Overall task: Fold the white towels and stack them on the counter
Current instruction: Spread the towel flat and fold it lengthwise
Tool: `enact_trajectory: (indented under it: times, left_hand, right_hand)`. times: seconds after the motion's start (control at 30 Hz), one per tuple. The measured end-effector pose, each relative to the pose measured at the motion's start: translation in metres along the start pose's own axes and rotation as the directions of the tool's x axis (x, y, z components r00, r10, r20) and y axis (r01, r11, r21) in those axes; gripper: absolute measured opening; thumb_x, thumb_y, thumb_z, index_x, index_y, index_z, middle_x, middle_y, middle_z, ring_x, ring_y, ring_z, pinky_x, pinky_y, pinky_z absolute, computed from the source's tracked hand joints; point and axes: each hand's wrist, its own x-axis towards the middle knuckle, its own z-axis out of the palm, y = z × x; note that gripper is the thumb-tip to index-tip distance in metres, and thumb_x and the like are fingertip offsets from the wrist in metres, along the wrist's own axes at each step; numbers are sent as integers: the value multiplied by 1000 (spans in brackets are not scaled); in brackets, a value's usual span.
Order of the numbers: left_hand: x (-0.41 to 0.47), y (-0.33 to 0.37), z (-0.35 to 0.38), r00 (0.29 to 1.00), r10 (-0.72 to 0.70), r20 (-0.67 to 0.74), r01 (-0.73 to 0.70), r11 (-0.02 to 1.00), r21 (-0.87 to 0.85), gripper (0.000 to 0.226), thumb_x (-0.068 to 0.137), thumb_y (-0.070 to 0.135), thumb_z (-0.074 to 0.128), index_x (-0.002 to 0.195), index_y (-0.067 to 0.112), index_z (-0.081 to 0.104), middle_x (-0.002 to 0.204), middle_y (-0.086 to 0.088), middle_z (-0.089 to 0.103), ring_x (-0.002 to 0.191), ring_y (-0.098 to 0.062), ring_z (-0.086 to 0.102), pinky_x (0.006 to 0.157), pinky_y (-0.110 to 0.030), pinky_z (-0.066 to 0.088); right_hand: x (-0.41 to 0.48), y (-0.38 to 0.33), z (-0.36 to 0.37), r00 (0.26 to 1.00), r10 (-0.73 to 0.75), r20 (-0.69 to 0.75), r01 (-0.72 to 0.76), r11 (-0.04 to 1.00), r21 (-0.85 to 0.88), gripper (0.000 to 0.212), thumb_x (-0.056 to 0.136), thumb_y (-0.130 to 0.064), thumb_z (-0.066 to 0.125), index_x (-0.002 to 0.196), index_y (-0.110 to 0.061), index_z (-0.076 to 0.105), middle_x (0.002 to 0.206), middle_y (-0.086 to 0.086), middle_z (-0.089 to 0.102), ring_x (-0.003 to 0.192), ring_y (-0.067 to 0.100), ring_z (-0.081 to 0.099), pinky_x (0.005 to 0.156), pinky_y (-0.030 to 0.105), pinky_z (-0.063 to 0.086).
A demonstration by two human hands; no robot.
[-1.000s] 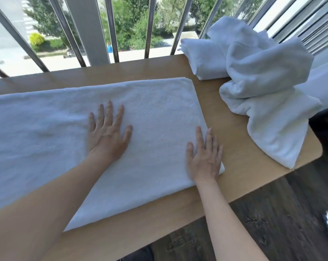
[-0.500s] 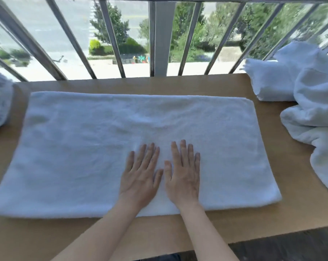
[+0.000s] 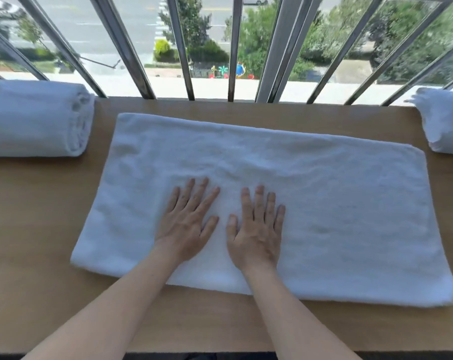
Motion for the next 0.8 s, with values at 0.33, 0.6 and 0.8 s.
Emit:
enact_trajectory:
  times: [0.33, 0.6, 0.8]
  left_hand:
    - [79, -55, -20, 998, -24, -50, 25, 1000, 13, 66, 97, 61, 18, 159, 40, 9, 168, 7, 1, 154, -19, -4, 124, -41, -5]
    - [121, -110, -47, 963, -265, -44, 265, 964, -5, 73, 93, 64, 7, 159, 36, 3, 168, 3, -4, 154, -18, -8, 123, -40, -10]
    - [82, -38, -28, 999, -40, -7, 40, 999, -10, 74, 96, 64, 17, 160, 30, 4, 168, 2, -6, 154, -23, -11, 124, -44, -8]
  right_hand:
    - [2, -3, 0, 999, 29, -24, -31, 998, -54, 68, 96, -48, 37, 158, -30, 19, 167, 2, 7, 154, 26, 1, 122, 53, 9]
    - [5, 0, 4, 997, 15, -76, -20, 998, -58, 68, 94, -48, 36, 158, -29, 22, 166, 2, 12, 154, 27, 6, 122, 54, 11]
    - [6, 1, 3, 997, 8, -72, -14, 997, -82, 69, 94, -48, 36, 158, -28, 20, 166, 2, 11, 154, 27, 5, 121, 56, 12]
